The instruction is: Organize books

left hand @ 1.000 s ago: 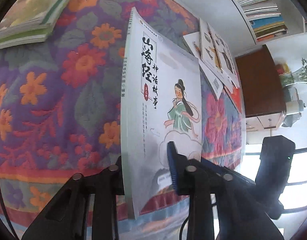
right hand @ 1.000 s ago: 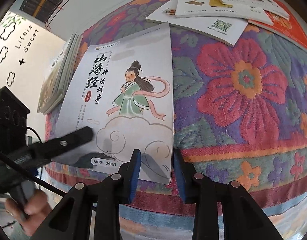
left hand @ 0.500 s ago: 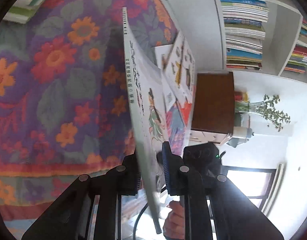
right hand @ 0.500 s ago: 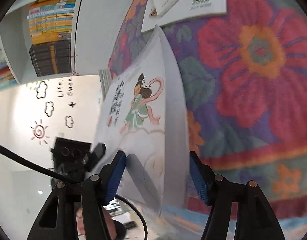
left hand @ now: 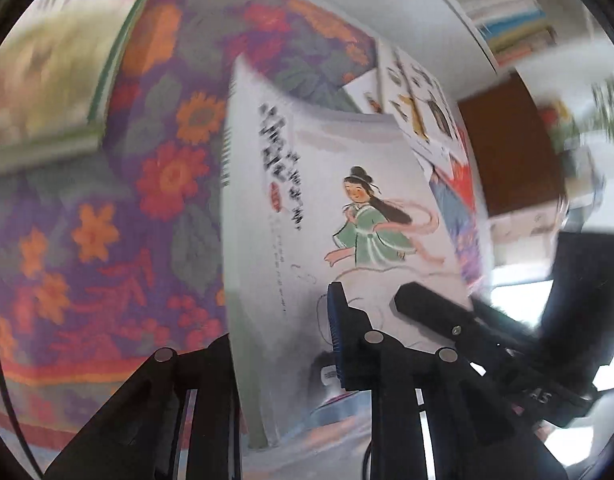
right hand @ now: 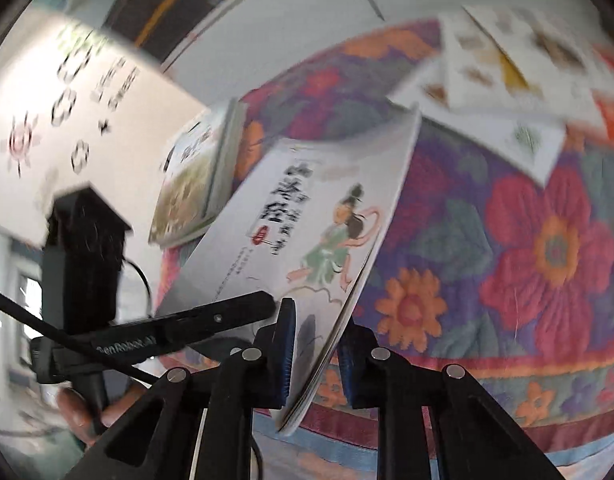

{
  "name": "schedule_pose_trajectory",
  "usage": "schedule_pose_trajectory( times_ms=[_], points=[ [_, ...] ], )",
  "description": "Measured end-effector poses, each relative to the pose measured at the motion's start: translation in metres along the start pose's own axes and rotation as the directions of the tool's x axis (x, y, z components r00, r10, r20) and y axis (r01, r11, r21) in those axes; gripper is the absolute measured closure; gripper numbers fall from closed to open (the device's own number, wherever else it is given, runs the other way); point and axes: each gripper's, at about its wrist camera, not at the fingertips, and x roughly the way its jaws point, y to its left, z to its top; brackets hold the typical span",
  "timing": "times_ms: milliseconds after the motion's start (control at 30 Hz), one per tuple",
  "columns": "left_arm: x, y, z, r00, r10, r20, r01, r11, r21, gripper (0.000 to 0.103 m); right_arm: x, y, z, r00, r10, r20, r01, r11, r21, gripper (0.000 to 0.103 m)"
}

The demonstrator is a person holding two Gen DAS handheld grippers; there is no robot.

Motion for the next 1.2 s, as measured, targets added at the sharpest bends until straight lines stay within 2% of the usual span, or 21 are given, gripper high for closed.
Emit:
schedule_pose_trajectory(
  times_ms=[100,267,400,533,667,800,900,1033,1200],
  points=[
    [-0.020,-0.002,-0.001,0.999,0.006,0.038,-0.008,0.998,0.067,0.083,-0.007,0.028,-0.001,0.998,-0.063,0.022,0.065,0.992,-0.106,0.083],
    [-0.059,0.007,0.000,0.995,-0.047,0.092,0.037,0.993,0.110,0.082,-0.028,0.041,-0.003,0.999,-0.030,0.044,0.037,0.987,-0.154,0.083],
    [-0.103,0.010,0.001,0.981,-0.049,0.186,0.019,0.987,0.159,0.082,-0.044,0.080,0.000,0.994,-0.018,0.109,0.041,0.977,-0.207,0.083],
    [-0.146,0.032,0.010,0.960,-0.042,0.275,0.004,0.990,0.139,0.082,-0.043,0.122,0.017,0.988,0.018,0.152,0.025,0.961,-0.277,0.082],
    [-0.173,0.069,0.021,0.942,-0.003,0.336,-0.029,0.995,0.090,0.081,-0.023,0.157,0.036,0.988,0.073,0.134,-0.028,0.949,-0.315,0.081],
    [-0.178,0.105,0.030,0.933,0.064,0.355,-0.078,0.997,0.024,0.077,0.019,0.186,0.054,0.993,0.090,0.081,-0.058,0.941,-0.333,0.081],
    [-0.173,0.134,0.041,0.934,0.088,0.346,-0.084,0.996,-0.027,0.077,0.051,0.201,0.062,0.996,0.083,0.042,-0.064,0.938,-0.341,0.078],
    [-0.167,0.150,0.052,0.936,0.095,0.340,-0.081,0.995,-0.056,0.077,0.083,0.207,0.077,0.996,0.089,-0.010,-0.087,0.938,-0.335,0.076],
    [-0.156,0.164,0.069,0.942,0.077,0.327,-0.066,0.997,-0.045,0.075,0.103,0.200,0.096,0.996,0.081,-0.030,-0.086,0.947,-0.309,0.076]
  ],
)
